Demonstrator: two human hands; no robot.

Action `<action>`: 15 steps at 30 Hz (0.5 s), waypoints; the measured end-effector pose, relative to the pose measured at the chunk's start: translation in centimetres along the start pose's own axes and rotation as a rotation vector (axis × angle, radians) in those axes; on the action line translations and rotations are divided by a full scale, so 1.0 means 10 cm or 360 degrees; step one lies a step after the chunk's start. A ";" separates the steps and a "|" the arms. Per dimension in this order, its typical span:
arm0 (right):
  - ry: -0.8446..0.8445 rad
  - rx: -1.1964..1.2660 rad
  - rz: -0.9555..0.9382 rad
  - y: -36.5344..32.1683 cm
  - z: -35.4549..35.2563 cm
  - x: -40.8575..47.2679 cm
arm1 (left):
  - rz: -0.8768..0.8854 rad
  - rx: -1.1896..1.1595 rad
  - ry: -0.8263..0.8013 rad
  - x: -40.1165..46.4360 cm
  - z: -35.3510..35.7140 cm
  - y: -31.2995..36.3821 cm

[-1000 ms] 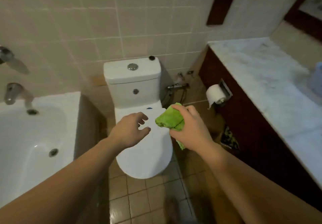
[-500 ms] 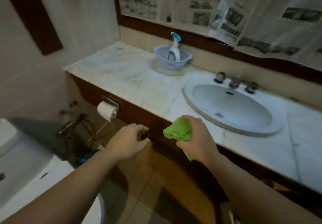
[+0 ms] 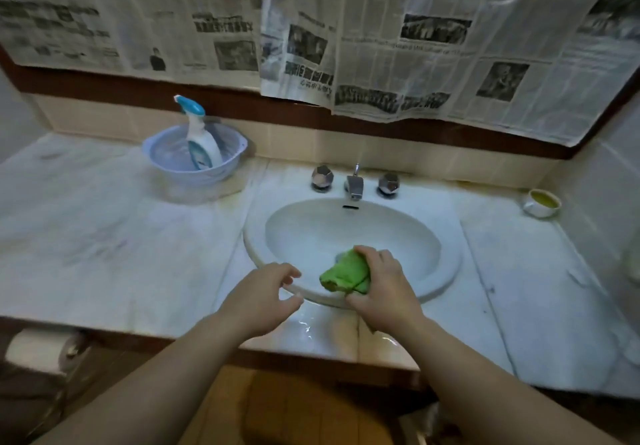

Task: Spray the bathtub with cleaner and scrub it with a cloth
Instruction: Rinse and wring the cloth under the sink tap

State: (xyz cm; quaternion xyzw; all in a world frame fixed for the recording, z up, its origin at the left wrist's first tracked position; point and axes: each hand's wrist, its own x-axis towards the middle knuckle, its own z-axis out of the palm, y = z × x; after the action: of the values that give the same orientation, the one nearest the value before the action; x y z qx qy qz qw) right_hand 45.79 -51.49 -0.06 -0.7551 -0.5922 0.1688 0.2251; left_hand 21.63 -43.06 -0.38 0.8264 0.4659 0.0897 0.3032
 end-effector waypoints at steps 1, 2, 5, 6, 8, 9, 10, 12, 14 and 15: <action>0.0004 -0.0009 0.0053 0.06 0.02 0.11 | 0.0033 0.0001 -0.0019 0.17 0.01 -0.01; 0.0008 -0.0012 0.0106 0.11 0.06 0.21 | 0.0059 -0.0002 -0.0041 0.35 0.02 -0.02; 0.0058 -0.0026 0.0234 0.25 0.21 0.57 | 0.0148 0.0034 -0.0131 0.99 0.07 -0.17; 0.0068 -0.0032 0.0260 0.28 0.23 0.64 | 0.0169 0.0054 -0.0159 1.15 0.09 -0.21; 0.0076 -0.0020 0.0348 0.33 0.29 0.84 | 0.0200 0.0074 -0.0217 1.49 0.12 -0.32; 0.0072 -0.0028 0.0391 0.35 0.32 0.95 | 0.0223 0.0091 -0.0246 1.64 0.14 -0.38; 0.0059 -0.0033 0.0430 0.38 0.36 1.04 | 0.0240 0.0109 -0.0284 1.77 0.16 -0.42; 0.0027 -0.0027 0.0502 0.42 0.45 1.24 | 0.0269 0.0133 -0.0362 2.01 0.20 -0.50; -0.0015 -0.0017 0.0548 0.47 0.56 1.37 | 0.0297 0.0149 -0.0417 2.15 0.23 -0.55; -0.0039 -0.0026 0.0587 0.50 0.60 1.43 | 0.0310 0.0142 -0.0444 2.23 0.25 -0.57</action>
State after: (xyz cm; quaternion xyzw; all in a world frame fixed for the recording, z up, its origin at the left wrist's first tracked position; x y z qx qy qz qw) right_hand 50.25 -37.73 -7.65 -0.8506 -0.4477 0.2117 0.1769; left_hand 30.89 -23.56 -8.68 0.8847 0.3407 -0.0177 0.3177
